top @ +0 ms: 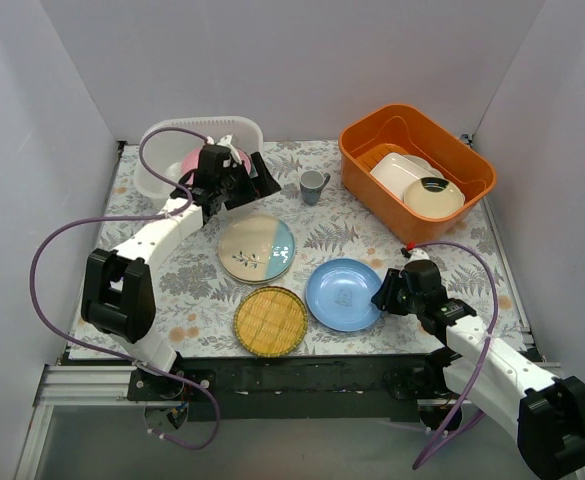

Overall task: Place the plates into the plastic bin on the countertop
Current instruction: Pick up the plate at the center of the board.

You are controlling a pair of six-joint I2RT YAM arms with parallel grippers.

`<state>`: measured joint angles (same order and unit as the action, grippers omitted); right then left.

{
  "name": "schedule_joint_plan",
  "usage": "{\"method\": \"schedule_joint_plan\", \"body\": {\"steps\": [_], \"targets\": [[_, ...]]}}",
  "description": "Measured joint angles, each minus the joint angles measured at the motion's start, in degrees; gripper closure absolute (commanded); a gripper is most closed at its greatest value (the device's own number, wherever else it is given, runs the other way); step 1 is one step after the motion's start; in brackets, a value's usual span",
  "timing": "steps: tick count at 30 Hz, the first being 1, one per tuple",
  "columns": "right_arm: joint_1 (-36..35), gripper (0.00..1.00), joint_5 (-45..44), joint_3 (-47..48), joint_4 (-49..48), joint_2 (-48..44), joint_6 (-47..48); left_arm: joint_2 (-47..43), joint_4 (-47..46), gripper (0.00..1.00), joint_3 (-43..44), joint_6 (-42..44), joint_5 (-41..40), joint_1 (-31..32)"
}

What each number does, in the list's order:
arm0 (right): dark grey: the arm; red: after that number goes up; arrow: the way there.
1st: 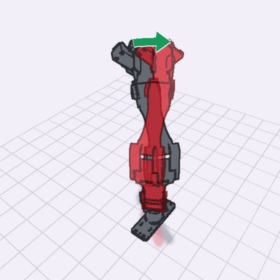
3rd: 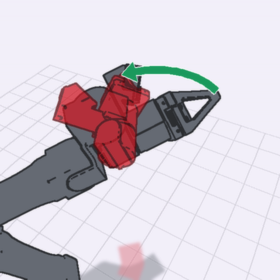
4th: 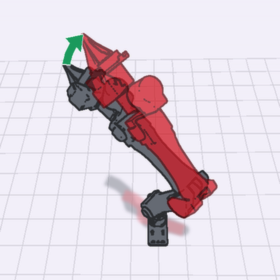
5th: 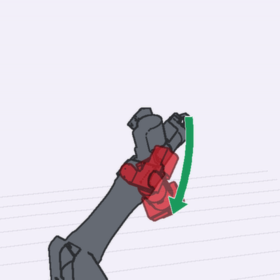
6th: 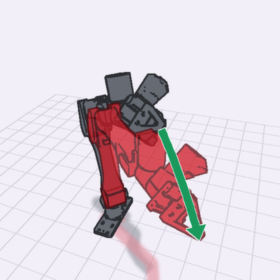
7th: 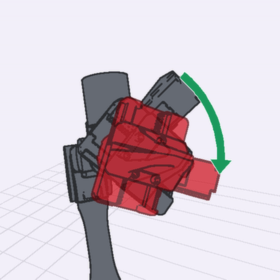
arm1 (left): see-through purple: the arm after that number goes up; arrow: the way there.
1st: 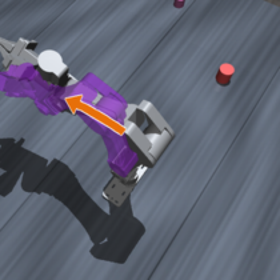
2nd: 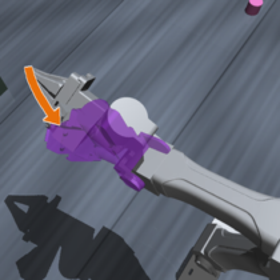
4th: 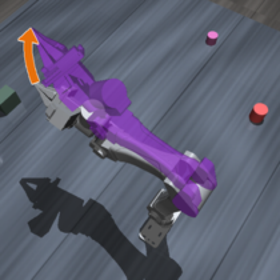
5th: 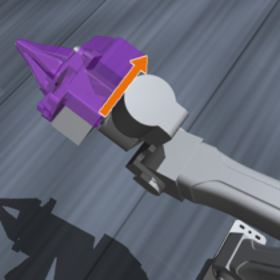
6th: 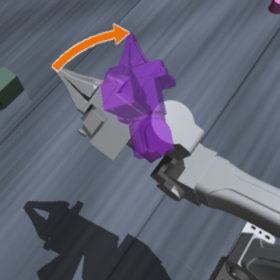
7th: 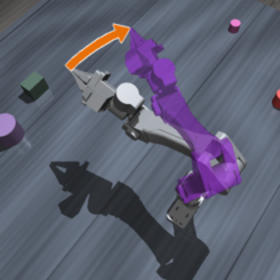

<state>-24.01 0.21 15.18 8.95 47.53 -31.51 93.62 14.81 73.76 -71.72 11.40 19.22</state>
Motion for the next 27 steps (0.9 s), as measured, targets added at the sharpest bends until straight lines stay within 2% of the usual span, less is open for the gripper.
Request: {"method": "schedule_joint_plan", "body": {"steps": [1, 10, 16, 27], "targets": [[0.0, 0.73, 0.1, 0.0, 0.0, 0.1, 0.0, 0.0, -0.5, 0.02, -1.0, -0.1, 0.5, 0.7], [0.0, 0.95, 1.0, 0.0, -0.7, 0.5, 0.2, 0.0, -7.4, 0.02, -12.2, -1.8, 8.7, 4.4], [0.0, 0.99, 1.1, 0.0, -0.8, 0.5, 0.4, 0.0, -12.1, 0.02, -16.6, -1.7, 13.1, 5.9], [0.0, 0.99, 0.9, 0.0, -0.8, 0.4, 0.8, 0.0, -17.8, 0.02, -20.9, -1.2, 18.2, 9.2]]}}
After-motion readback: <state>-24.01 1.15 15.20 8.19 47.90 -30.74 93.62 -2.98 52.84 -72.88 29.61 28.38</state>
